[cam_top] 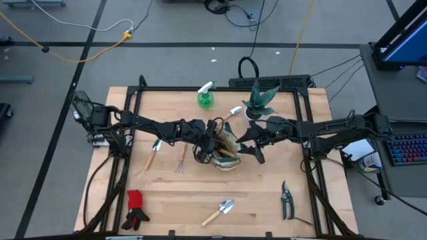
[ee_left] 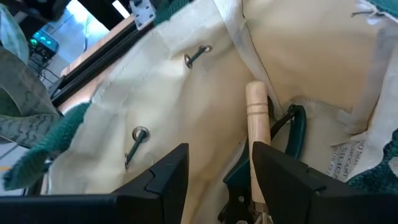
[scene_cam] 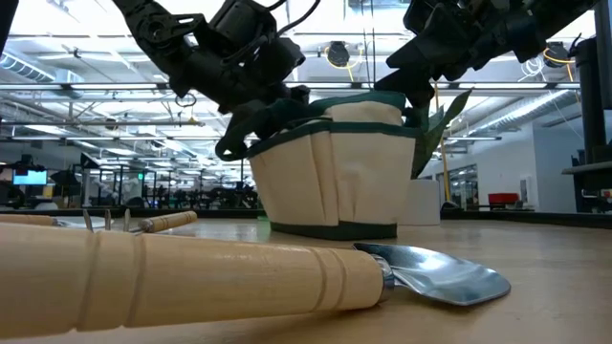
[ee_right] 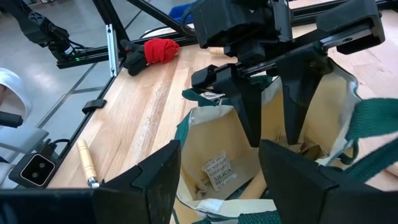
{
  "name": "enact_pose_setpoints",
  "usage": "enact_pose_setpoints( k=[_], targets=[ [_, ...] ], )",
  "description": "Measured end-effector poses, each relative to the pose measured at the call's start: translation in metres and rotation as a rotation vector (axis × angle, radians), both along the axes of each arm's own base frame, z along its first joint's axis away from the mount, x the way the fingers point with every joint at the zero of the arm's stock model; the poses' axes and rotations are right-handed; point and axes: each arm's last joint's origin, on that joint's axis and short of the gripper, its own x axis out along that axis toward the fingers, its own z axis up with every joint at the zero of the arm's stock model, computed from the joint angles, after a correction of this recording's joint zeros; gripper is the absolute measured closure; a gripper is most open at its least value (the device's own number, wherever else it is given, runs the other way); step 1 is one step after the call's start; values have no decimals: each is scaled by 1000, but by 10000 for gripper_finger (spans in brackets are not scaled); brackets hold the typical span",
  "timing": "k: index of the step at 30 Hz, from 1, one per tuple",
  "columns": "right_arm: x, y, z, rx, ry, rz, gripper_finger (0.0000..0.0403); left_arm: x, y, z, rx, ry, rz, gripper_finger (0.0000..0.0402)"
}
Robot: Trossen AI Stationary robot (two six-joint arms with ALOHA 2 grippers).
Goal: Pick & Place Garden tools in Gardening bag
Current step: Put the brown hand rake into the gardening bag
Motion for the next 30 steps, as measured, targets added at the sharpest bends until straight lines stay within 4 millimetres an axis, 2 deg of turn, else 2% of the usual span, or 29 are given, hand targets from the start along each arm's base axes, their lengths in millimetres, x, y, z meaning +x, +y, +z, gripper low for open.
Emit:
enact_pose_setpoints(
  k=[13,21,30],
  targets=[
    [-1,4,-3,-14,32,24,193,-5,-17,22,104,-61,94,218],
    [-1,15,-3,-101,6,105,193,-14,-32,50,20,-160,147,218],
    [-5,16,-3,-220,3,163,193,-30,-44,86,-2,-279,253,218]
  ],
)
